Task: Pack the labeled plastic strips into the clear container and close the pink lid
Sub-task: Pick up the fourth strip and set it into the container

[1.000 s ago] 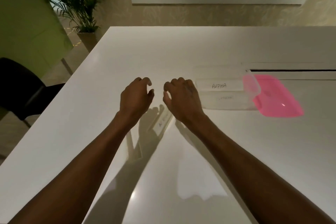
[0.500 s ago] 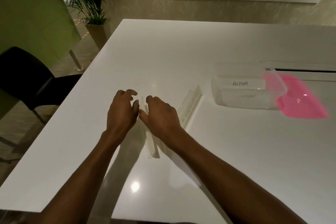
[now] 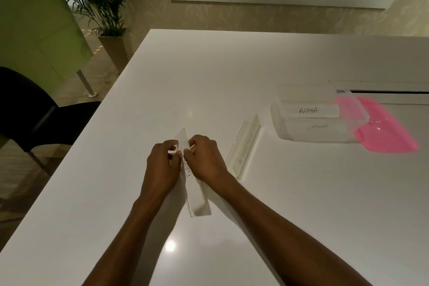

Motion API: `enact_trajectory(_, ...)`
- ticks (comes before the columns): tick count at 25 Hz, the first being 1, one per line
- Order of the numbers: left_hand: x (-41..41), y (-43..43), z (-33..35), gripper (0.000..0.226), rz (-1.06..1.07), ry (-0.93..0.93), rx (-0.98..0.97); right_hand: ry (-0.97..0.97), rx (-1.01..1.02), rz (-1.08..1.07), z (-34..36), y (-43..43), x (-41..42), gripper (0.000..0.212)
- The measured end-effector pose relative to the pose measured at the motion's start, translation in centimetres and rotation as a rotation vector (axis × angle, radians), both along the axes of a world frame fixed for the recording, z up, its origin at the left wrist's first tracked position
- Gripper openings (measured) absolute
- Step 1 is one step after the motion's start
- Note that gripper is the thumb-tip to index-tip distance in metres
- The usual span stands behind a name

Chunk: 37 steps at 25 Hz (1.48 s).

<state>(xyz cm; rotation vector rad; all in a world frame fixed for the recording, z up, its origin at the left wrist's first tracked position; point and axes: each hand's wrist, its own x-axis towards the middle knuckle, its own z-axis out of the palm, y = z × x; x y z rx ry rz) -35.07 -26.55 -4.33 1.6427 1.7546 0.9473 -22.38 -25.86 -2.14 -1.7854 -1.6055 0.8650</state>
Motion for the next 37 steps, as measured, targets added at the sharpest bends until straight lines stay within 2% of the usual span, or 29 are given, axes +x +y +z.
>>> enact_trajectory(5,-0.9,0.4,2.3,0.032,0.028,-0.19,0.051,0.377,-0.003,-0.094,1.0,-0.6,1.4,0.017)
enact_trajectory(11,-0.7,-0.2,5.1,0.028,-0.051,-0.332,-0.046,0.815,-0.028,-0.123,3.5,-1.8,2.5,0.016)
enact_trajectory(14,-0.4,-1.1,6.2,0.03,-0.154,-0.42,-0.109,0.934,0.023,-0.193,4.5,-2.3,3.4,0.014)
enact_trajectory(17,-0.4,-1.8,6.8,0.032,-0.16,-0.527,-0.025,1.083,0.06,-0.271,5.0,-2.8,4.4,0.016)
enact_trajectory(20,0.4,-2.0,6.9,0.036,-0.139,-0.725,0.015,1.269,0.108,-0.348,5.6,-3.4,5.2,0.012)
enact_trajectory(22,1.6,-2.1,6.9,0.035,-0.144,-0.753,0.037,1.342,0.153,-0.392,5.9,-3.9,5.3,0.011)
enact_trajectory(26,4.2,-2.2,6.5,0.032,-0.085,-0.641,0.184,1.392,0.23,-0.458,5.9,-5.1,5.3,0.011)
enact_trajectory(29,5.5,-1.9,6.6,0.027,-0.024,-0.625,0.273,1.318,0.289,-0.435,6.0,-5.9,6.3,0.009)
enact_trajectory(33,7.0,-1.1,7.3,0.028,-0.04,-0.686,0.28,1.095,0.43,-0.535,5.7,-6.5,9.9,0.014)
enact_trajectory(35,8.1,-0.8,7.6,0.031,-0.068,-0.686,0.265,1.086,0.492,-0.592,5.4,-6.3,13.1,0.017)
enact_trajectory(37,9.6,-0.5,7.9,0.032,-0.117,-0.682,0.231,1.102,0.491,-0.507,5.3,-6.0,16.8,0.031)
